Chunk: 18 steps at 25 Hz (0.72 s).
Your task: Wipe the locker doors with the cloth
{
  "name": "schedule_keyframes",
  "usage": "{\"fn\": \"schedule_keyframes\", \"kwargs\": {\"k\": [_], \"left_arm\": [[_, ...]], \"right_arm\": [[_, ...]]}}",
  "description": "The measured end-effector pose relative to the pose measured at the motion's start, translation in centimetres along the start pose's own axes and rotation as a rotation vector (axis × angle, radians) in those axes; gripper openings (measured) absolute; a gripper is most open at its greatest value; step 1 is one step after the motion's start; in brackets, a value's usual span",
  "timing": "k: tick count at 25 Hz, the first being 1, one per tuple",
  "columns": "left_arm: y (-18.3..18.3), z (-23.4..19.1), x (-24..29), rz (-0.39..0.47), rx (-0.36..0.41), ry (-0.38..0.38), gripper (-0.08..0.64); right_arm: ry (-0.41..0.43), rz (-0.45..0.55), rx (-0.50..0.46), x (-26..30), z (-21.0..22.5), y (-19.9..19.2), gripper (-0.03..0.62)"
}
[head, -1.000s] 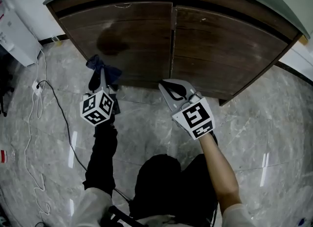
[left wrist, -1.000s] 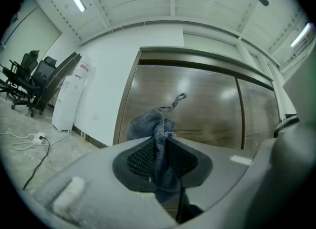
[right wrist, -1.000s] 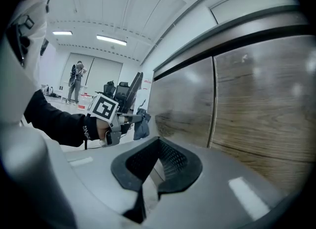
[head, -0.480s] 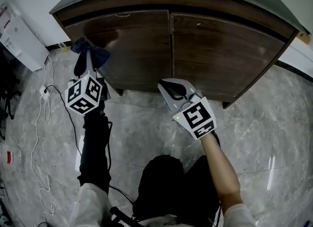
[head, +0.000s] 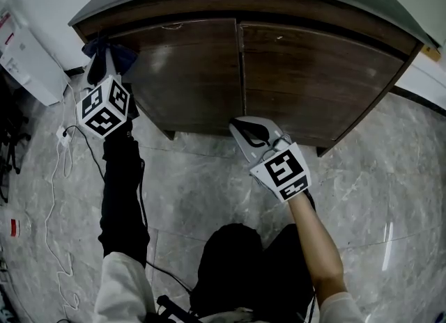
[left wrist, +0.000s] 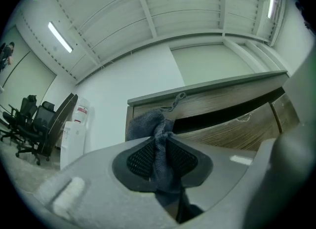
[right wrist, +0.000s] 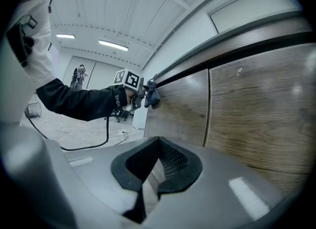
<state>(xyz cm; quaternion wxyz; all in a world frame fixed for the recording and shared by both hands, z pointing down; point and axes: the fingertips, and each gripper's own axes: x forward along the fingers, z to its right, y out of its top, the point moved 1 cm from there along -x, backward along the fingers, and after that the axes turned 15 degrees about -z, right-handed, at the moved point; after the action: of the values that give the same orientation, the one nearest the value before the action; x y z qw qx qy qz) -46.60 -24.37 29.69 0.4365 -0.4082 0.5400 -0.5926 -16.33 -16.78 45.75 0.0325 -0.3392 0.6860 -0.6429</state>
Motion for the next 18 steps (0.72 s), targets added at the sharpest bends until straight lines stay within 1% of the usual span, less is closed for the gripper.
{"fn": "schedule_keyframes", "kwargs": {"k": [4, 11, 18], "left_arm": [[-1.6, -0.3, 1.5, -0.034, -0.017, -0.003, 0.071], [-4.2, -0.6, 1.9, -0.034, -0.06, -0.012, 0.069], [-8.5, -0.7, 2.0, -0.075, -0.09, -0.02, 0.071]], "right_arm": [[0.003, -0.009, 0.004, 0.2, -0.1, -0.6, 0.005], [0.005, -0.028, 0.016, 0.5, 0.1, -1.8, 0.006], [0.012, -0.052, 0.018, 0.9, -0.2, -2.9, 0.005]]}}
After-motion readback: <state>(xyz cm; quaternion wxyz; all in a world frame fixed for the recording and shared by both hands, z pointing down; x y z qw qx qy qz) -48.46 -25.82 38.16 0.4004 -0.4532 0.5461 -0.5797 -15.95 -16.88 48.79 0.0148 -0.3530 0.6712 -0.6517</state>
